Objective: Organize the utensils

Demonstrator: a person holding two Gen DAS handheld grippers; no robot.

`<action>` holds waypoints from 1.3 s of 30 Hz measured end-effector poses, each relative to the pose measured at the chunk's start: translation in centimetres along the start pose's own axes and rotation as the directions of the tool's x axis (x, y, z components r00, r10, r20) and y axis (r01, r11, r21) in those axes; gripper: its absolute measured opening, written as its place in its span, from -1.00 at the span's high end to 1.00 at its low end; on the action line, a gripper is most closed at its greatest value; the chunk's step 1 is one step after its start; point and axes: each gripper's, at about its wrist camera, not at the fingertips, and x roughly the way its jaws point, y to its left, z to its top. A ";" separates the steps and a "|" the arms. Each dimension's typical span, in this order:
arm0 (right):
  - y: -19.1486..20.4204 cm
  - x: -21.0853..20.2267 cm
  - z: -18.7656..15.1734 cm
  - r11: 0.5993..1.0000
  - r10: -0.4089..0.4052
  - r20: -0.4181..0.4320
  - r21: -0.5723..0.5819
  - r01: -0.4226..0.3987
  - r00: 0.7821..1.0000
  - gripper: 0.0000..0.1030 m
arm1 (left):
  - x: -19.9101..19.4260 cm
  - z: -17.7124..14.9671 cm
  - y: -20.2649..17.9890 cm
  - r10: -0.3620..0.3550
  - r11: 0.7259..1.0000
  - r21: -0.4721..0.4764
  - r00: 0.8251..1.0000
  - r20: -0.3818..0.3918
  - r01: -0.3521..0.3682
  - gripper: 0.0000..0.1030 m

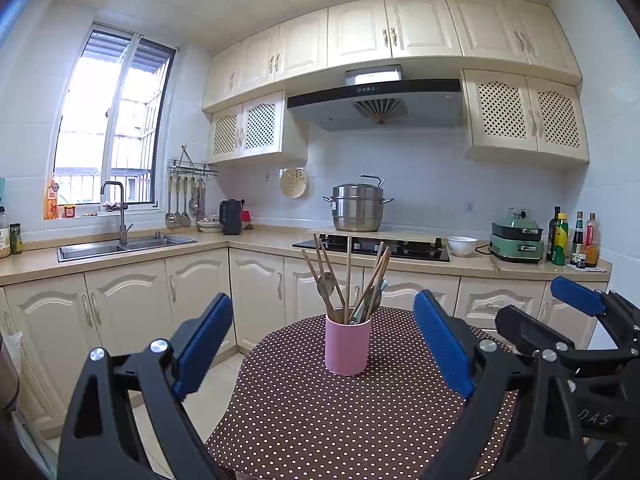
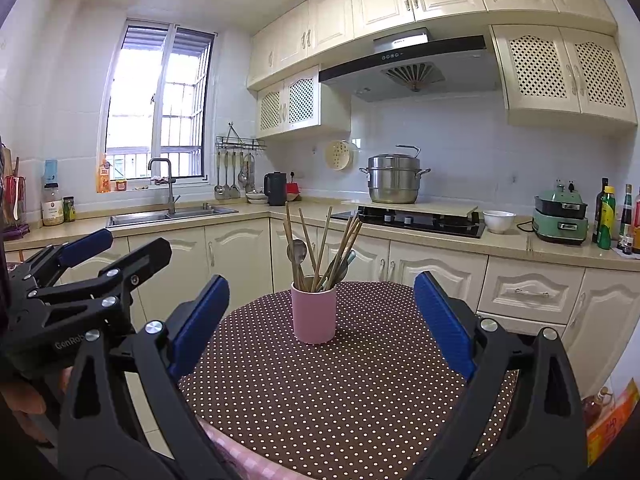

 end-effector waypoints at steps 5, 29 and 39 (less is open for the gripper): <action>-0.1 0.1 0.0 1.000 0.001 -0.003 0.003 -0.001 1.000 -0.79 | 0.0 0.0 0.0 -0.001 1.000 -0.001 1.000 -0.001 0.001 -0.75; -0.4 0.2 -0.2 1.000 0.005 -0.015 0.025 -0.004 1.000 -0.79 | -0.1 -0.2 -0.4 0.005 1.000 0.010 1.000 -0.007 -0.005 -0.75; -0.4 0.4 -0.2 1.000 0.009 -0.023 0.030 -0.008 1.000 -0.79 | 0.1 -0.2 -0.3 0.009 1.000 0.011 1.000 -0.009 -0.008 -0.75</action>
